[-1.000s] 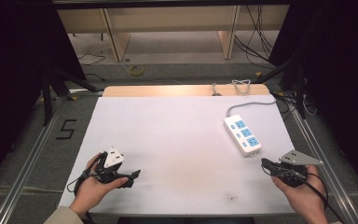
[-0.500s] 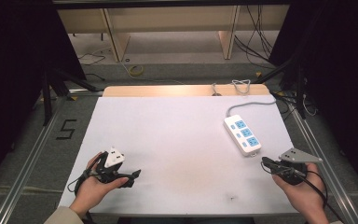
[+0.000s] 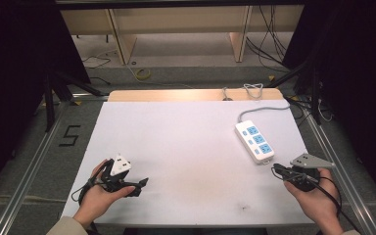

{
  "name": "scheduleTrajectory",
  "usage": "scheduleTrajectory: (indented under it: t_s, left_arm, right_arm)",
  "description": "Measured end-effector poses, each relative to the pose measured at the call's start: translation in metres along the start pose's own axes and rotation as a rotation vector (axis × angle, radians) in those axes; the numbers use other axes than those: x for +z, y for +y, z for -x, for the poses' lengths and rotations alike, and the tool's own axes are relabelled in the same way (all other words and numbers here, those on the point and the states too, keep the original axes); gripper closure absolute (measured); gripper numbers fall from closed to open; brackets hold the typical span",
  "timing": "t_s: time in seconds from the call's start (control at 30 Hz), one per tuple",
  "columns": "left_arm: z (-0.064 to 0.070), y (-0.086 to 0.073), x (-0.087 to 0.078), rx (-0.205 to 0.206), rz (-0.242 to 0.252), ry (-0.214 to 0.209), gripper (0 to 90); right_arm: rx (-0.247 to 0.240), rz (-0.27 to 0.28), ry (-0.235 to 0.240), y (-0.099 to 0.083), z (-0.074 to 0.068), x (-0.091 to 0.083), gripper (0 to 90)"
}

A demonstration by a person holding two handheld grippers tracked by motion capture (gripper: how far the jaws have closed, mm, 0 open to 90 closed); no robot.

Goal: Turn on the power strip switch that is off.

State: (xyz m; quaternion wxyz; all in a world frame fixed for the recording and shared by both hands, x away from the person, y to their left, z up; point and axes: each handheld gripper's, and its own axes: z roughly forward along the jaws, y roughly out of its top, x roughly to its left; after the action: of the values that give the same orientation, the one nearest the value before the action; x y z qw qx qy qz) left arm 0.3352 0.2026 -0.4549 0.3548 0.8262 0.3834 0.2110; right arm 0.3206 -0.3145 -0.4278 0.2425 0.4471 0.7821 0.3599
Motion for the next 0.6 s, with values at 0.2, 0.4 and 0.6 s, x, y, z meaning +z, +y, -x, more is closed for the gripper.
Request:
scheduleTrajectory:
  t_s: [0.2, 0.4, 0.6]
  left_arm:
    - [-0.0001, 0.0000, 0.0001, -0.001, 0.001, 0.001, 14.2]
    - [-0.0001, 0.0000, 0.0006, -0.005, 0.001, 0.002, 14.2]
    - [-0.0002, 0.0003, 0.0003, -0.014, 0.006, -0.008, 14.2]
  right_arm:
    - [-0.001, -0.006, -0.002, 0.0028, -0.0001, 0.0016, 90.0]
    - [0.003, -0.012, -0.004, 0.0048, 0.0011, 0.0038, 90.0]
    - [0.004, -0.021, -0.005, 0.0059, 0.0019, 0.0055, 90.0]
